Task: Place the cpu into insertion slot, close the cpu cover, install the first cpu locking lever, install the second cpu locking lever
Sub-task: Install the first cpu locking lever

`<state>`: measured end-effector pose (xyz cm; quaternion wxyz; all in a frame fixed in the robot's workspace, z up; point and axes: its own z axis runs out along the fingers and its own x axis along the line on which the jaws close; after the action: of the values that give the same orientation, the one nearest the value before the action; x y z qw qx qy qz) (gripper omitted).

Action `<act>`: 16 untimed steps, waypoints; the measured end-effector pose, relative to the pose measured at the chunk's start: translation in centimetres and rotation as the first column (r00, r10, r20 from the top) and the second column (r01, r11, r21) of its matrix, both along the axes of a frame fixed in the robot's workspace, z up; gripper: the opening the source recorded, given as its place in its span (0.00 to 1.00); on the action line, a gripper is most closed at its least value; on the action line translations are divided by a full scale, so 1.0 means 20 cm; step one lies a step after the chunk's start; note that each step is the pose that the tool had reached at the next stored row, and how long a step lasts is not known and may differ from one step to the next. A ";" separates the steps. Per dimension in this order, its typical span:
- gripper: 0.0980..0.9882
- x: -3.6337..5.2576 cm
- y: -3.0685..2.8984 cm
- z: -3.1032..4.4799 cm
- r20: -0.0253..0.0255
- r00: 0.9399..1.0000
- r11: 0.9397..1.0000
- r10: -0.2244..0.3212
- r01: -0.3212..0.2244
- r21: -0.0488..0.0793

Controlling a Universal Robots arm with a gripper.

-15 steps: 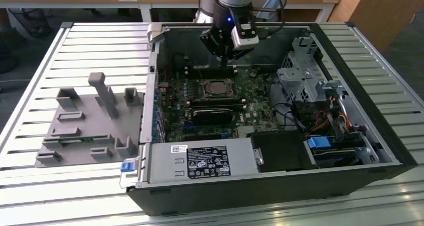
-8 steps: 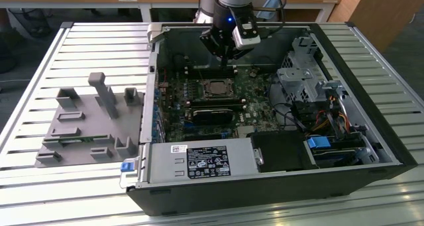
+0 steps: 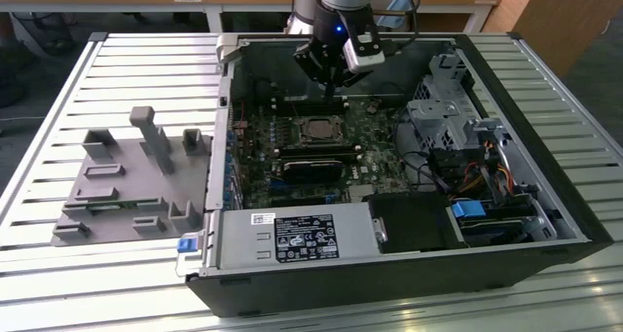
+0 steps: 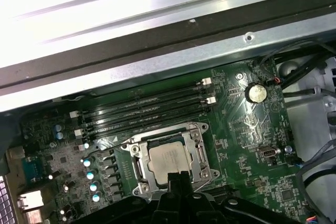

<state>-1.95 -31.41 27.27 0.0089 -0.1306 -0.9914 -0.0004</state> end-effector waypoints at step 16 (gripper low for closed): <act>0.01 0.002 0.000 0.000 0.000 0.997 0.997 0.074 -0.074 0.000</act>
<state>-1.92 -31.41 27.26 0.0089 -0.0940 -0.9955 -0.0001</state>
